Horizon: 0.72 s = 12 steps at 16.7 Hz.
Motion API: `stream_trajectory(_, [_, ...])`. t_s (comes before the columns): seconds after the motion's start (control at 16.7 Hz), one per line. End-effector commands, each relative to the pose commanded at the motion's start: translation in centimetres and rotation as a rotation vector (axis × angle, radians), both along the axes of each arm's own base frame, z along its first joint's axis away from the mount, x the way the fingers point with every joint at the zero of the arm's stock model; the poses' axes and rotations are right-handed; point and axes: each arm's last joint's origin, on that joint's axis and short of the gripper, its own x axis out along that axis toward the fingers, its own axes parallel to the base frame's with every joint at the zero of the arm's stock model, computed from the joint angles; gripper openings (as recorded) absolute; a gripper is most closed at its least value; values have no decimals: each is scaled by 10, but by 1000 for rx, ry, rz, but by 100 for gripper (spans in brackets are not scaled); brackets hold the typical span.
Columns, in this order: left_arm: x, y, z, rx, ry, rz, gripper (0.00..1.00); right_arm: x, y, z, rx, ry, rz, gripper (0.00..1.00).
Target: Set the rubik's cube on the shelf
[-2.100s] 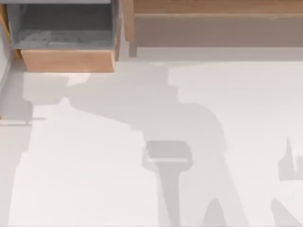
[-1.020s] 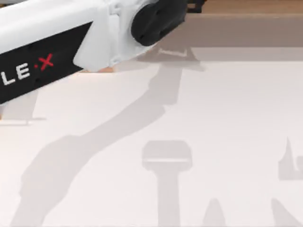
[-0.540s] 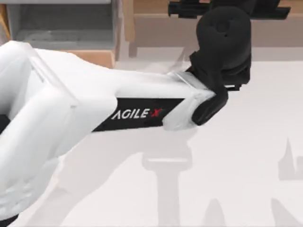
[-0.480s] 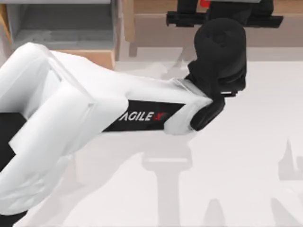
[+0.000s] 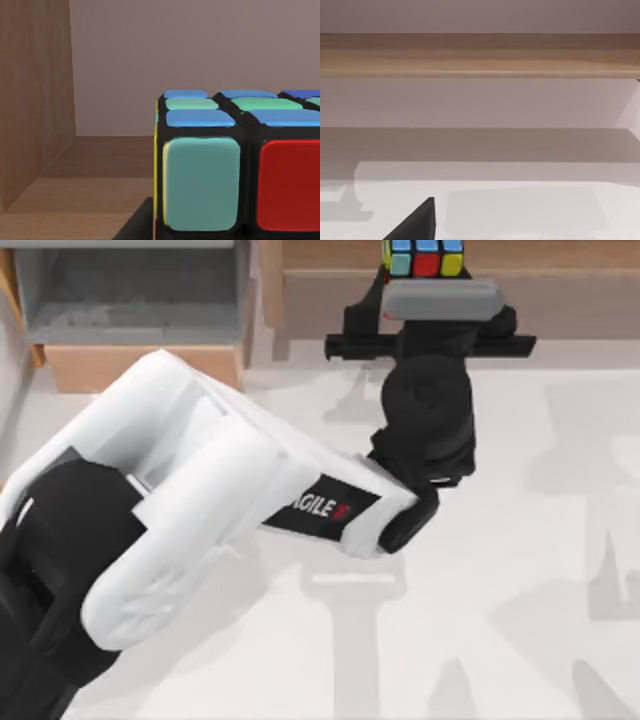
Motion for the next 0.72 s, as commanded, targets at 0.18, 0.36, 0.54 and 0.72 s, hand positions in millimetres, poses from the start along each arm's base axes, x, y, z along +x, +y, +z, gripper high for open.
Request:
stream_trajectory(0.18, [-2,-2,0,2,0,-5,0,0,0,0,0,0,0,100])
stream_trajectory(0.36, [0,-7,12,-14,-21,-20,0,0,0,0,0,0,0,100])
stream_trajectory(0.54, [6,-20,35,-43,-63,-59,0,0,0,0,0,0,0,100])
stream_trajectory(0.72, [19,-31,47,-57,-88,-89,0,0,0,0,0,0,0,100])
